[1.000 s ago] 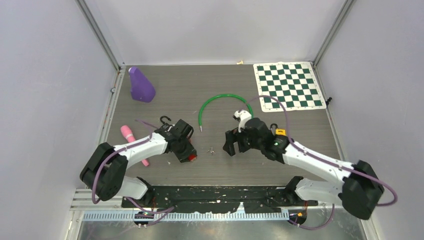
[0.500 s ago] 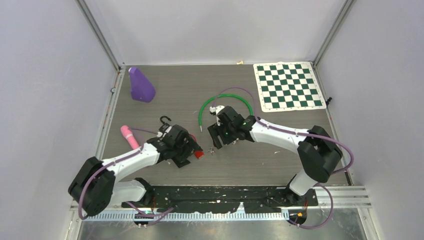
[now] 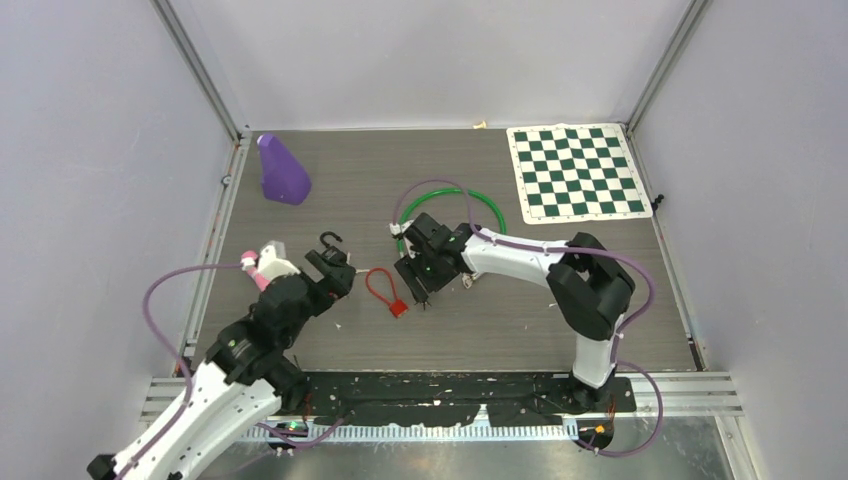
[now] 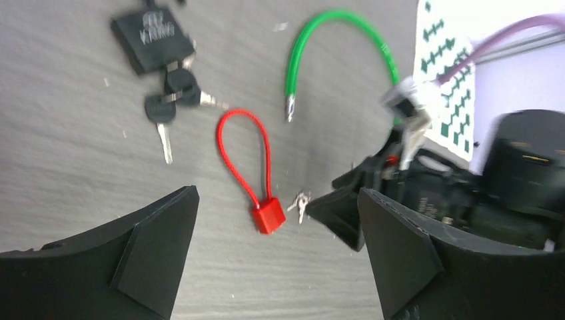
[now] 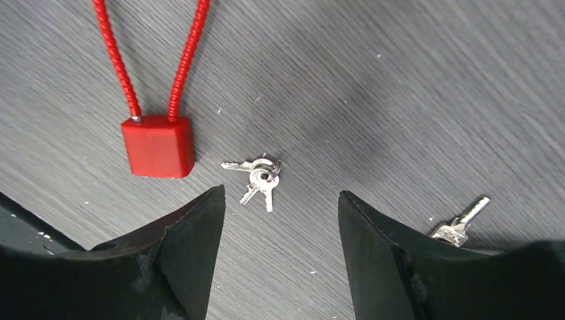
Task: Unlock with the key
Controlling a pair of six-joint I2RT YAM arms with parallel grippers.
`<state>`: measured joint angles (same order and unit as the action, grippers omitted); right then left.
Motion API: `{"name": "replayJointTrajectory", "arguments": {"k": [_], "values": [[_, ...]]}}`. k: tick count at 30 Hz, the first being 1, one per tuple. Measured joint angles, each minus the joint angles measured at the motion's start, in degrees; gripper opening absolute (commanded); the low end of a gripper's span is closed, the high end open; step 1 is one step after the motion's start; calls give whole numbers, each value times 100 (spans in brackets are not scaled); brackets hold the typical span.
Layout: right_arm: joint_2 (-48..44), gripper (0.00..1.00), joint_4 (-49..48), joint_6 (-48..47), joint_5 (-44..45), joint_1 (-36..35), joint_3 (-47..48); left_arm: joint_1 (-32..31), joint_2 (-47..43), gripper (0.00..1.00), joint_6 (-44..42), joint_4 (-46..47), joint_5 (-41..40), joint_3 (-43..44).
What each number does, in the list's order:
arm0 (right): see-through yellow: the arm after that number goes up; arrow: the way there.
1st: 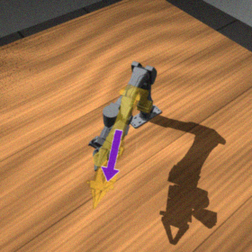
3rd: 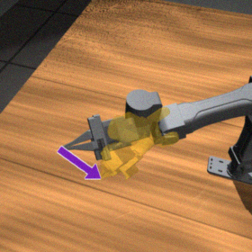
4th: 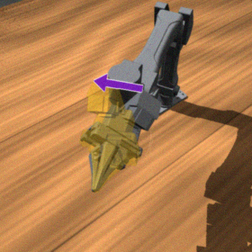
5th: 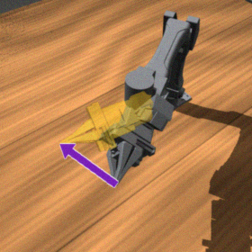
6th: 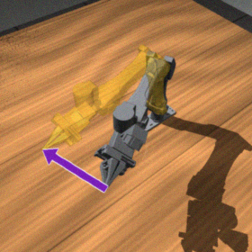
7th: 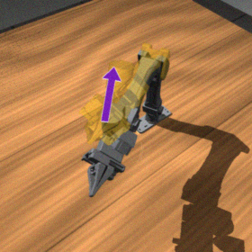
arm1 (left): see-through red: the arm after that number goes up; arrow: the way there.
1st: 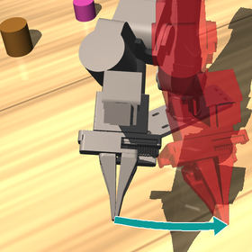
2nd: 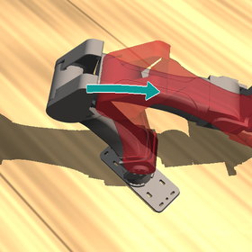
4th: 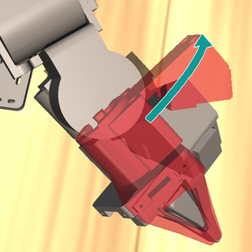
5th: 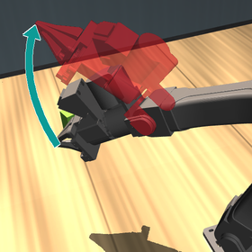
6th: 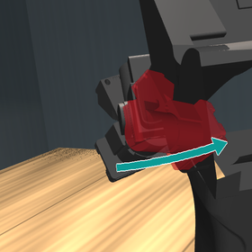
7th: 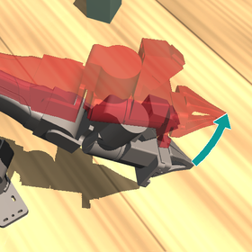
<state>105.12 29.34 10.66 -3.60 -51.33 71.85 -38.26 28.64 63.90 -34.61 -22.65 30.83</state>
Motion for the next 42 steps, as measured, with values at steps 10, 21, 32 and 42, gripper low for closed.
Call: {"name": "replayJointTrajectory", "arguments": {"k": [10,21,32,42], "values": [[601,57,507,-72,173,-227,417,0,-1620,99,-2037,212,-564,-221],[817,12,807,-188,828,-378,697,0,-1014,98,-2566,201,-39,-221],[-238,5,612,-195,1215,-369,-299,0,-614,97,-2562,511,863,-431],[-1366,50,96,-72,1047,-356,-977,0,-162,98,-2564,820,1281,-437]]}}
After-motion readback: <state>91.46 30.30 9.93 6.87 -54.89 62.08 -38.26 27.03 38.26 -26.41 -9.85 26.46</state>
